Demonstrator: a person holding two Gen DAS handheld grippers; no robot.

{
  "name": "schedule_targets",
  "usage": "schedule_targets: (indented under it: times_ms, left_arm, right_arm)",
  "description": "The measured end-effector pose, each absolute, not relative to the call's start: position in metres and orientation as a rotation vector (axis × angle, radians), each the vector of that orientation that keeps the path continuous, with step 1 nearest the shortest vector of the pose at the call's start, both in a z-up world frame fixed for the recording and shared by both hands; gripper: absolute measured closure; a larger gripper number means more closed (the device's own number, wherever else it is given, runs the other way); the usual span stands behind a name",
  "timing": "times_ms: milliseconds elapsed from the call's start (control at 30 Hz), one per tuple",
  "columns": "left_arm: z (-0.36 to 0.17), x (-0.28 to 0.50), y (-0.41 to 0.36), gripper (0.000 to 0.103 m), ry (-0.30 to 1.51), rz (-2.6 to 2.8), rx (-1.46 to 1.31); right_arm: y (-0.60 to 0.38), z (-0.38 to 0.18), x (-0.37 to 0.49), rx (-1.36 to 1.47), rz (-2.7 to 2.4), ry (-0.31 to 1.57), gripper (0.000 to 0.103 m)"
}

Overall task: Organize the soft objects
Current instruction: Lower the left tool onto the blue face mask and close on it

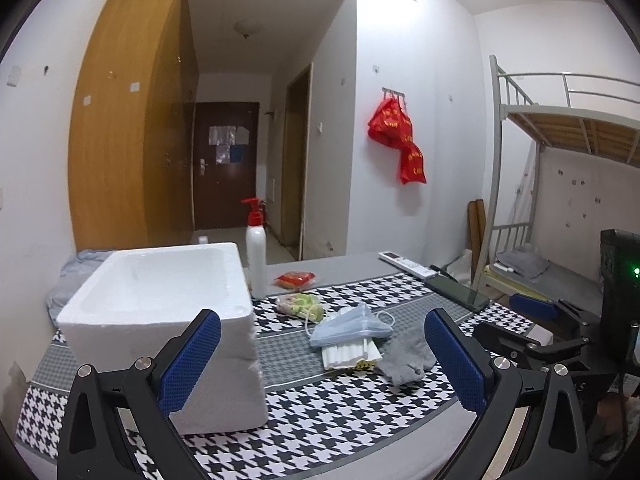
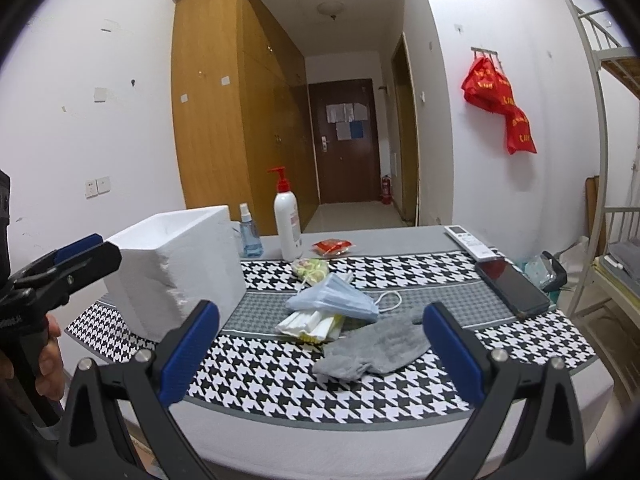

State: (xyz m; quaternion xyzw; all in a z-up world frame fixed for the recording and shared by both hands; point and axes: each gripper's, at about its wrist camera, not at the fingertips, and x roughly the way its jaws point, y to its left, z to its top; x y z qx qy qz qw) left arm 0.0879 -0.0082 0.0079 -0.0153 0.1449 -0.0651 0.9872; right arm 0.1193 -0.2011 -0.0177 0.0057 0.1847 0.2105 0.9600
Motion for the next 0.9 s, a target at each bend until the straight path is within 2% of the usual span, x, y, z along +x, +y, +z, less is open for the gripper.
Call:
schedule_targets:
  times_ms: [900]
  left_arm:
    - [-0.011,0.162,-0.061,0.001,0.428,-0.226,0.065]
  right_arm:
    - [-0.235,-0.038,0.174,0.055,0.351,0.482,0.0]
